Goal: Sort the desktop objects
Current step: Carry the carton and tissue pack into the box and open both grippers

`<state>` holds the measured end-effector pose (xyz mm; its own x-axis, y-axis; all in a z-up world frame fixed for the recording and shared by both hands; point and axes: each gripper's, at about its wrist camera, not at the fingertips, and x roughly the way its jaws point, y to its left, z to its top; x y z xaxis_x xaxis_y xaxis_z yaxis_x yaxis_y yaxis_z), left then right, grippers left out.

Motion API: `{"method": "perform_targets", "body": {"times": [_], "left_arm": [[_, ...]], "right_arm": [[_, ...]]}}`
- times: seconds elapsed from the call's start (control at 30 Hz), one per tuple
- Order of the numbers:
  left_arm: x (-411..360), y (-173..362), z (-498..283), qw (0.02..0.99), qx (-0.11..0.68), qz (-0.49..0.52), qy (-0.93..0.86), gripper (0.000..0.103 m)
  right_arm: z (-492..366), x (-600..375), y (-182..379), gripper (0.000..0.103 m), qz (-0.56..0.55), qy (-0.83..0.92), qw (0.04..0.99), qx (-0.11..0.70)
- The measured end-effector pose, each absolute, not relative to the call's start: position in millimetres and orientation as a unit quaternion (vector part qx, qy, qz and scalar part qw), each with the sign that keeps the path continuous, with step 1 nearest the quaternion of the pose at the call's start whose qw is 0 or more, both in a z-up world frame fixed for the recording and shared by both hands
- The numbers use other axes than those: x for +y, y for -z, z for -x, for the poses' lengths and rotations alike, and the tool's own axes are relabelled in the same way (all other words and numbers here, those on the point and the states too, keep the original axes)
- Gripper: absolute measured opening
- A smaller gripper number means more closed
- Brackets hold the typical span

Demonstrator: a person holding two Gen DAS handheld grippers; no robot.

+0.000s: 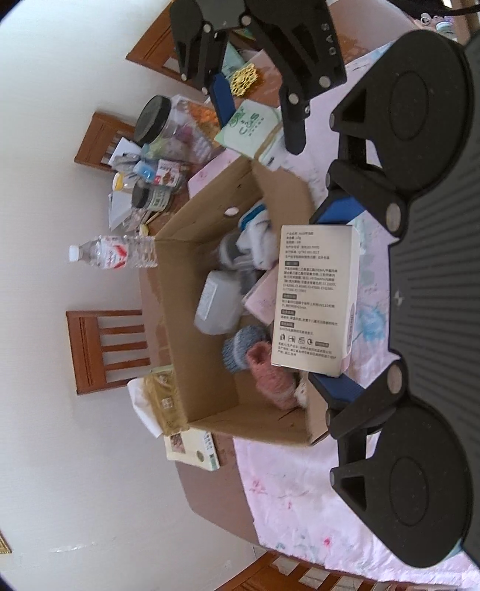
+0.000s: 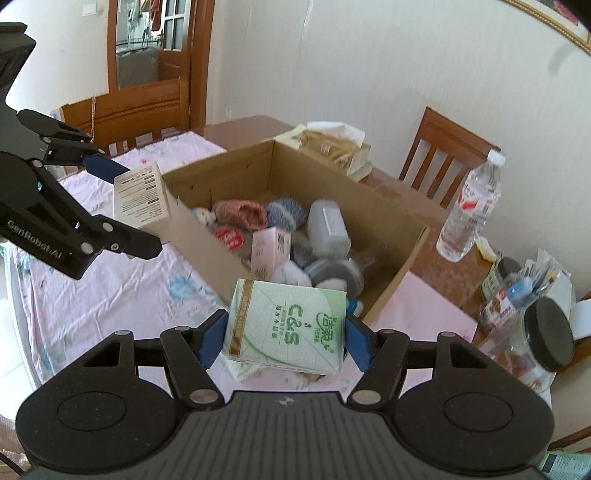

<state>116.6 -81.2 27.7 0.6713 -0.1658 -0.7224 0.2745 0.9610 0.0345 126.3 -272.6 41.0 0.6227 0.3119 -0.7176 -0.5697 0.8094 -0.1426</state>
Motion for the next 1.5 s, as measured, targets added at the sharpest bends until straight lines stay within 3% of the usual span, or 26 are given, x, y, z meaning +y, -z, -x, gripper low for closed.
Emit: {"method": "perform_targets", "body": {"times": [0.9, 0.97, 1.03, 1.5], "left_arm": [[-57, -29, -204, 0.908, 0.387, -0.102, 0.124, 0.081], [-54, -27, -209, 0.908, 0.388, -0.101, 0.122, 0.082], [-52, -24, -213, 0.906, 0.392, -0.101, 0.119, 0.085], [-53, -9, -199, 0.896, 0.416, -0.103, 0.120, 0.089]], "right_arm": [[-192, -260, -38, 0.072, 0.178, -0.216, 0.888, 0.365], [-196, -260, -38, 0.074, 0.176, -0.216, 0.889, 0.364], [-198, -259, -38, 0.084, 0.173, -0.216, 0.889, 0.364], [-189, -264, -33, 0.085, 0.154, -0.204, 0.891, 0.376]]}}
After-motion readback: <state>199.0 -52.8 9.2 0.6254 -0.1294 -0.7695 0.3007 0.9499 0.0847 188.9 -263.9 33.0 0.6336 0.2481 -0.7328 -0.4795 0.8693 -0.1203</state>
